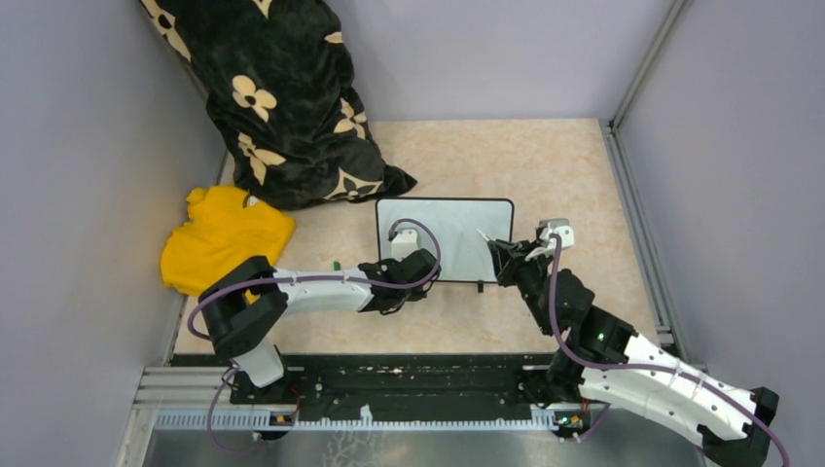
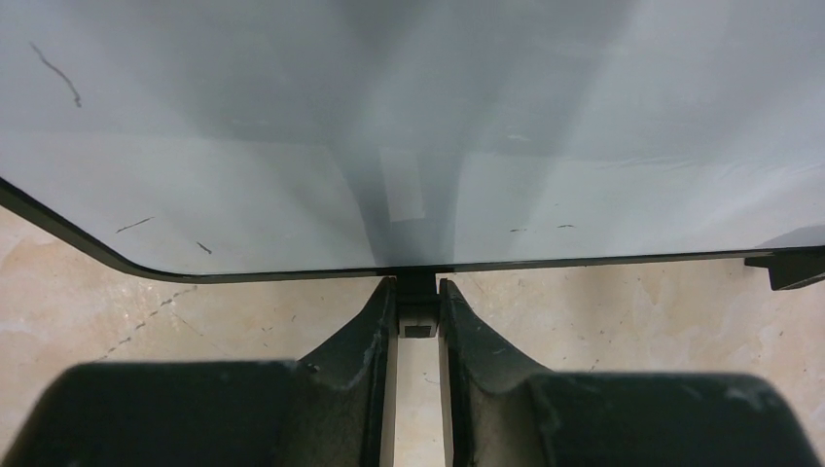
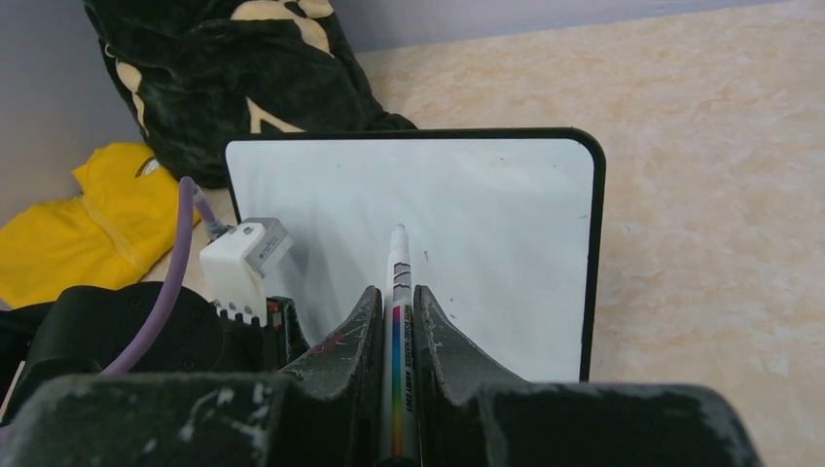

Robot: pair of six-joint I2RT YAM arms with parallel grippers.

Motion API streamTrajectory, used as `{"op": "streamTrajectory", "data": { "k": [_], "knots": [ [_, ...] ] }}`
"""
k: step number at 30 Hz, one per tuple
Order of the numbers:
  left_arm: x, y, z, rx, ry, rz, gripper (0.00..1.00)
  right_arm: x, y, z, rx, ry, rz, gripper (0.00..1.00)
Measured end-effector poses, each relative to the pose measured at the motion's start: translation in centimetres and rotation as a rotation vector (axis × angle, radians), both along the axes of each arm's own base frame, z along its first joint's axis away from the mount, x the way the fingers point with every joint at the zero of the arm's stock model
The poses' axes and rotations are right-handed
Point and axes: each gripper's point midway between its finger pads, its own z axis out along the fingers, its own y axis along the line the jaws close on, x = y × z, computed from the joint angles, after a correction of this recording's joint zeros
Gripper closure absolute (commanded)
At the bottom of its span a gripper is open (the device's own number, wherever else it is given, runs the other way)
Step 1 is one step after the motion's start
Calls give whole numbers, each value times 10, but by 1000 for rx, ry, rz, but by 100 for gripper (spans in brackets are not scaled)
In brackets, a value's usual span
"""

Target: Write a sentence on the whiteboard

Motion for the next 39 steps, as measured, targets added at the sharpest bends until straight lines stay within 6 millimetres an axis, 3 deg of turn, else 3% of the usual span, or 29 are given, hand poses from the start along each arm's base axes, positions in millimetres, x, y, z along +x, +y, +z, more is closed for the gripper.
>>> {"op": "streamTrajectory", "data": {
  "k": [4, 8, 13, 17, 21, 26, 30, 37, 39],
  "knots": [
    [0, 0, 0, 0, -1, 8, 84, 0, 0, 0, 0, 0, 0, 100],
    [-1, -1, 0, -4, -1, 14, 76, 0, 0, 0, 0, 0, 0, 100],
    [-4, -3, -1, -15, 11, 18, 46, 0, 0, 0, 0, 0, 0, 100],
    [-9, -3, 1, -21, 26, 14, 29, 0, 0, 0, -1, 0, 0, 100],
    [-12, 2, 15, -40, 20, 15, 15, 0, 0, 0, -3, 0, 0, 100],
    [-14, 16, 58, -93, -56, -6, 8, -1, 0, -1, -15, 2, 7, 100],
    [-9, 43, 100, -125, -186, -70, 5, -2, 1, 1, -30, -1, 19, 100],
    [46, 121, 176, -249, -402, 12, 1, 0, 7, 3, -46, -3, 39, 100],
    [49, 128, 187, -247, -435, 1, 1, 0, 10, 1, -57, 5, 49, 100]
  ]
}}
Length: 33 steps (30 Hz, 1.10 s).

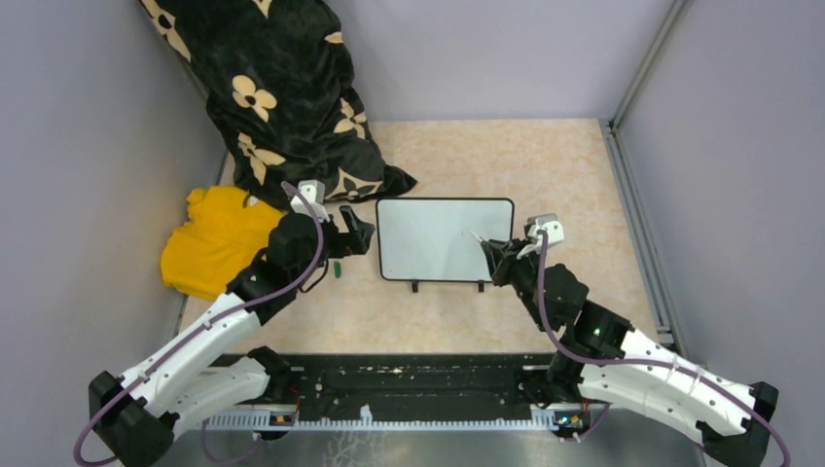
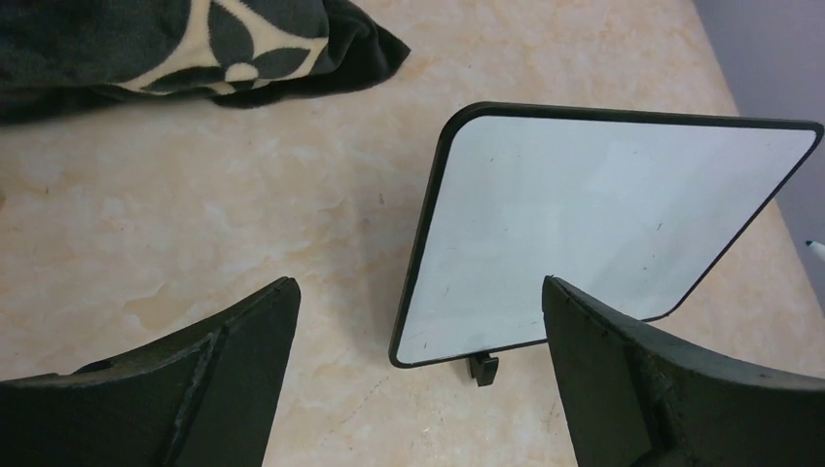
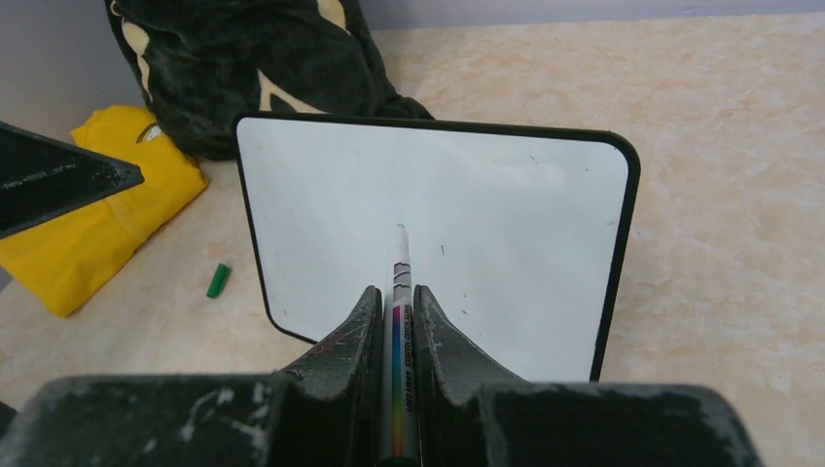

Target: Write a sentence on the whiteboard

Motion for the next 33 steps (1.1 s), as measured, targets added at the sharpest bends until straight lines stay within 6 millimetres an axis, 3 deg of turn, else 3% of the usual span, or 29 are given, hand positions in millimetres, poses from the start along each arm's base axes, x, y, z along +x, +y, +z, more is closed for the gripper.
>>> {"op": "streamTrajectory", "data": {
  "k": [6, 11, 21, 24, 29, 33],
  "knots": [
    [9, 8, 17, 46, -15, 45, 1, 0, 7, -2, -21, 2, 25, 100],
    [12, 19, 32, 64, -81, 85, 1, 2, 13, 9, -15, -11, 41, 100],
    [20, 60, 22, 99, -91, 320, 1, 4, 18, 13, -20, -20, 53, 100],
    [18, 66, 30, 117, -122, 329, 1, 3, 19, 12, -23, -20, 60, 100],
    [23, 64, 65, 147, -324, 269, 1, 2, 22, 16, -10, -28, 76, 100],
    [28, 56, 65, 226, -399, 203, 1, 2, 24, 19, 5, -37, 84, 100]
  ]
}}
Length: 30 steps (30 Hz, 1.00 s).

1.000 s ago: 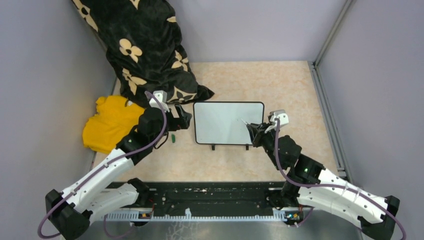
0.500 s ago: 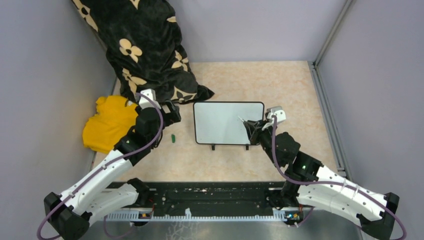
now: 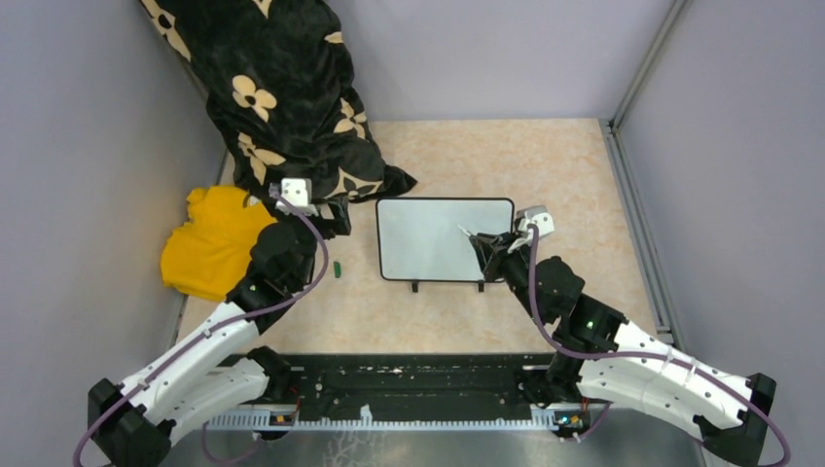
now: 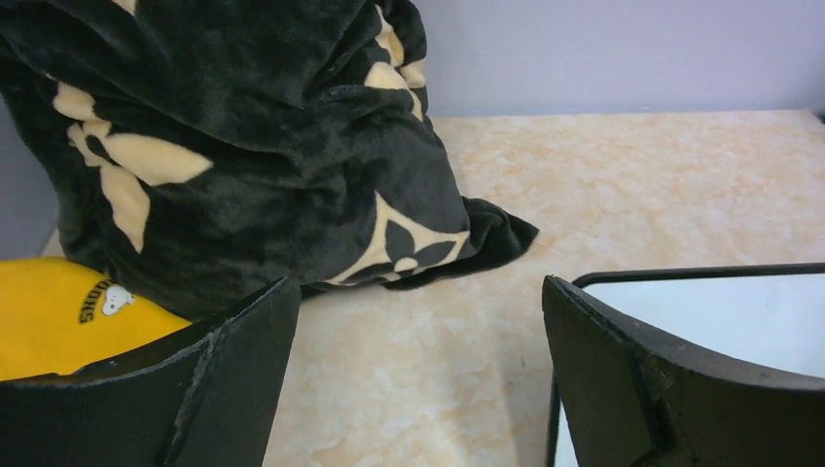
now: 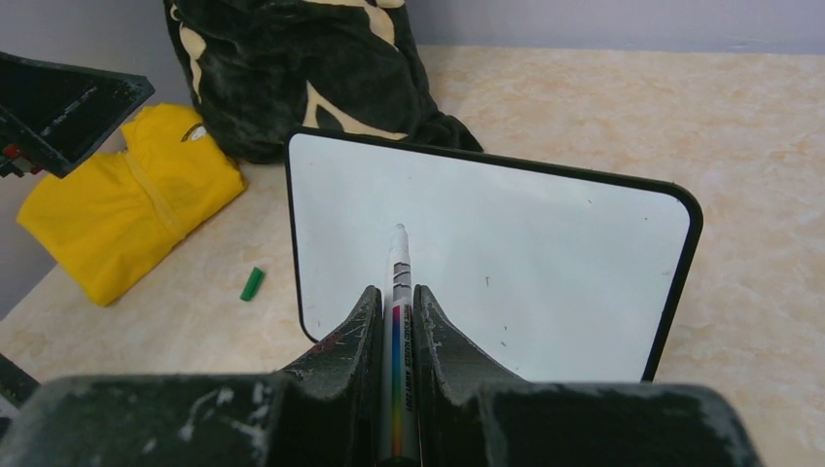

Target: Write a sentence on the whiteboard

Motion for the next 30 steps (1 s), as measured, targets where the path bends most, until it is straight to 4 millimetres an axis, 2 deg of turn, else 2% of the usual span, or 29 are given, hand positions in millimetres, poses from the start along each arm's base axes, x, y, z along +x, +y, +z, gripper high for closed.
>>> {"op": "streamTrajectory", "data": {
  "k": [3, 8, 13, 16, 20, 24, 30],
  "knots": [
    [12, 2, -4, 49, -7, 41, 1, 0, 1, 0, 1, -1, 4, 100],
    [38, 1, -27, 126, 90, 52, 1, 0, 2, 1, 5, -2, 6, 100],
    [53, 9, -37, -4, 152, -70, 1, 0, 4, -2, -5, 4, 11, 100],
    [50, -7, -40, -99, 167, -214, 1, 1, 5, -4, -10, 8, 14, 100],
    [38, -32, -64, -198, 235, -376, 1, 0, 6, -4, -10, 8, 22, 100],
    [28, -40, -93, -287, 301, -437, 1, -1, 8, -3, -5, 10, 28, 100],
    [31, -53, -100, -363, 334, -501, 1, -2, 10, -3, 3, 11, 46, 100]
  ]
}}
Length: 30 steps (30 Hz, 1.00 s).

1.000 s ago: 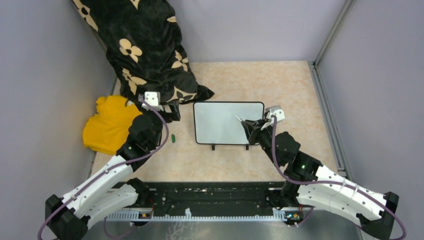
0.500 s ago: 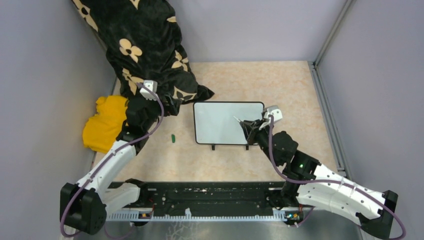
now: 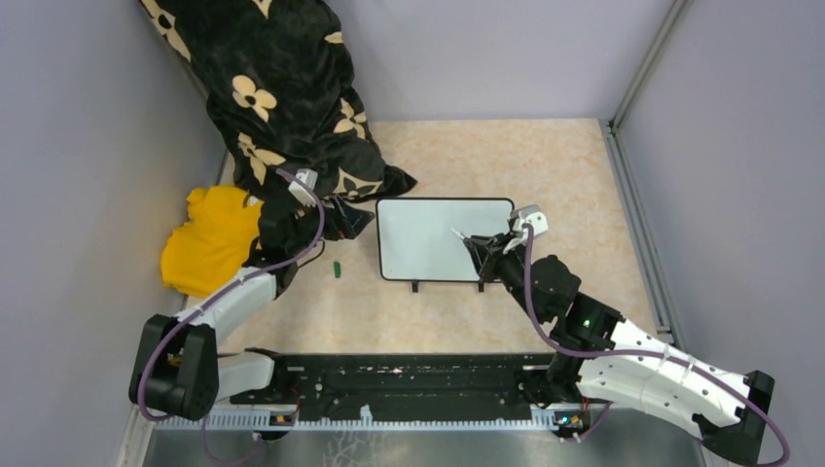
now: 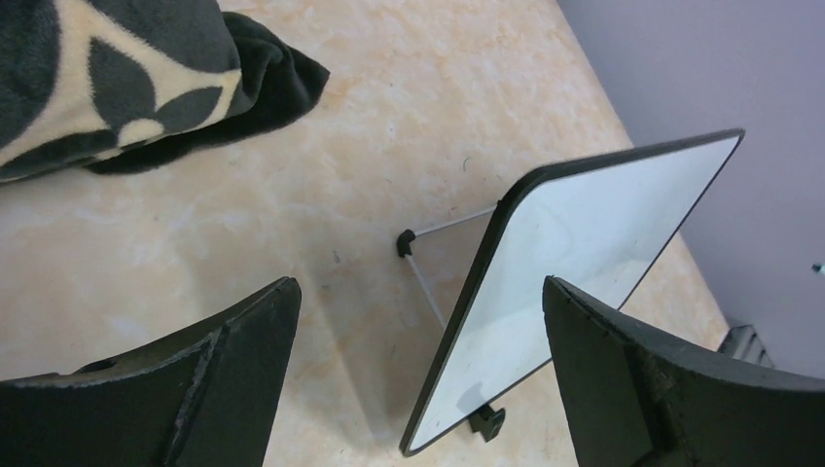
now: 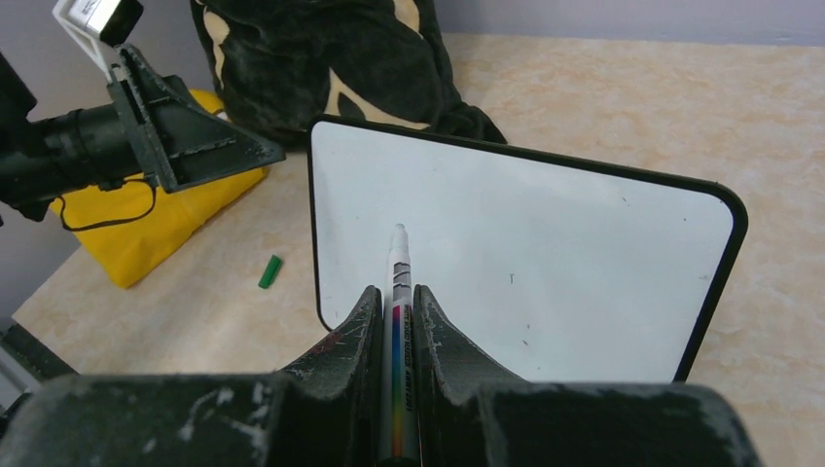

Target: Write a sentence on the whiteboard

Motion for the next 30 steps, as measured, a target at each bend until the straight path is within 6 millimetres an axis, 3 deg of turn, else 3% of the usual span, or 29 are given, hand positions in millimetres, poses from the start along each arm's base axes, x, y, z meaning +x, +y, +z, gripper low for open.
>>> {"op": "streamTrajectory", "data": {
  "k": [4, 9, 17, 30],
  "knots": [
    [10, -10, 5, -28, 49, -21, 1, -2, 2, 1, 8, 3, 17, 100],
    [15, -17, 23, 15, -26, -87, 3, -3, 2, 2, 14, 0, 23, 100],
    [-4, -35, -11, -15, -4, -314, 8, -4, 3, 3, 18, 0, 28, 100],
    [-24, -38, -44, -140, 37, -534, 25, -4, 5, 2, 15, 3, 35, 100]
  ]
}}
